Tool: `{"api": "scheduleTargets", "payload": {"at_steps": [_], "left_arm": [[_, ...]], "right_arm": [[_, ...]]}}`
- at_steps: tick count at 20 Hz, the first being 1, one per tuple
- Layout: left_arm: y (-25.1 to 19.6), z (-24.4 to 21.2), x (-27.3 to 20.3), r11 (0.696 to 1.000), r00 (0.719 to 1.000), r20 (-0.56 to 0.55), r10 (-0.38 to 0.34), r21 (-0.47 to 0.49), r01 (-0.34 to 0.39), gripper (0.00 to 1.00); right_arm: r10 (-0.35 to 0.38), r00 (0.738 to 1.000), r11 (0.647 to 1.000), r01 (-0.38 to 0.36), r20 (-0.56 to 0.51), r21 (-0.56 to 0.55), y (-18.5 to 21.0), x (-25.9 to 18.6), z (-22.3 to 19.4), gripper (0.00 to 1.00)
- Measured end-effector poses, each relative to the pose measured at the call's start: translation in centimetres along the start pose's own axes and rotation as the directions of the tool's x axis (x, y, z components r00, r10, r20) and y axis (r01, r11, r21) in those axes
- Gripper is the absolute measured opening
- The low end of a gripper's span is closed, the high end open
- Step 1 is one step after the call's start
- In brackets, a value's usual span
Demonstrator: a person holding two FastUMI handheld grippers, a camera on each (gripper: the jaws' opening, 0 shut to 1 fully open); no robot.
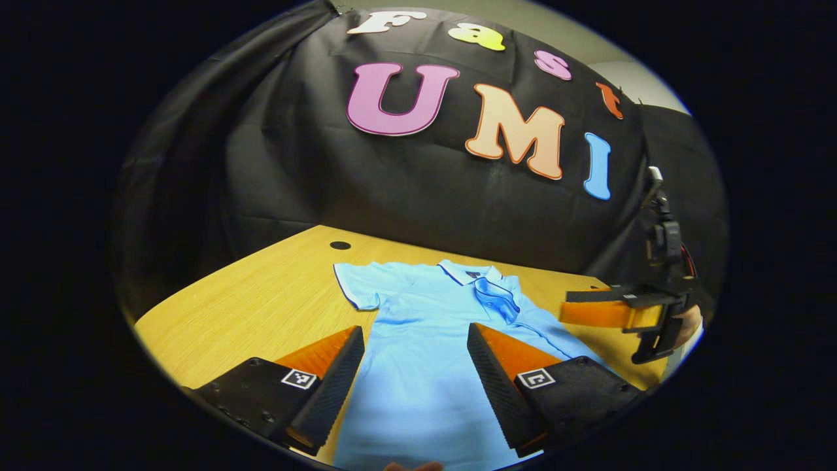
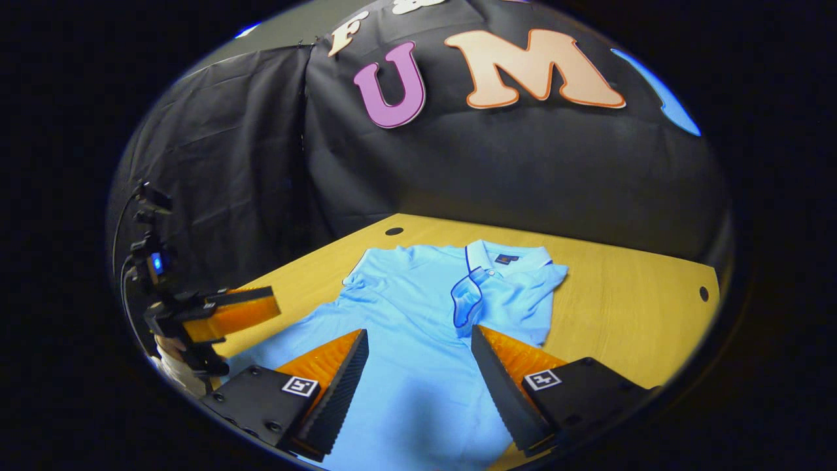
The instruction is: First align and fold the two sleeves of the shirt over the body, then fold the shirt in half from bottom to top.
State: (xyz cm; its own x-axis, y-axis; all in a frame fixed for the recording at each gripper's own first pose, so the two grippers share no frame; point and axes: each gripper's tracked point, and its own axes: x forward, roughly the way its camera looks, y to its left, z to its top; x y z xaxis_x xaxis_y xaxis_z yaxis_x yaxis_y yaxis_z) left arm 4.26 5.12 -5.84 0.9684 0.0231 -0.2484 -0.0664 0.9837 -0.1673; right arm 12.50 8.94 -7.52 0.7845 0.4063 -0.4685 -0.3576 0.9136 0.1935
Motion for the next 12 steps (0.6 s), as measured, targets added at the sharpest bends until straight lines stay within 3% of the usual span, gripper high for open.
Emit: {"api": "scheduleTargets", "payload": {"at_steps": [4,7,12], "left_arm": [[2.1,1.7,2.7,0.996,0.998,-0.027,0.054,0.073,-0.052,0.94],[2.5,2.2,5.2,0.998,0.996,-0.073,0.043,0.044,-0.040,0.94],[5.2,2.3,10.1,0.995,0.985,-0.144,0.094,0.051,-0.088,0.95]], "right_arm": [[-0.041,0.999,0.999,0.042,0.029,-0.026,-1.2,-6.0,-2.8,0.98],[-0.074,0.994,0.997,0.074,0.079,0.007,-2.4,-10.4,-4.5,0.98],[-0.160,0.978,0.986,0.153,0.133,0.065,-4.6,-15.1,-6.6,0.98]]}}
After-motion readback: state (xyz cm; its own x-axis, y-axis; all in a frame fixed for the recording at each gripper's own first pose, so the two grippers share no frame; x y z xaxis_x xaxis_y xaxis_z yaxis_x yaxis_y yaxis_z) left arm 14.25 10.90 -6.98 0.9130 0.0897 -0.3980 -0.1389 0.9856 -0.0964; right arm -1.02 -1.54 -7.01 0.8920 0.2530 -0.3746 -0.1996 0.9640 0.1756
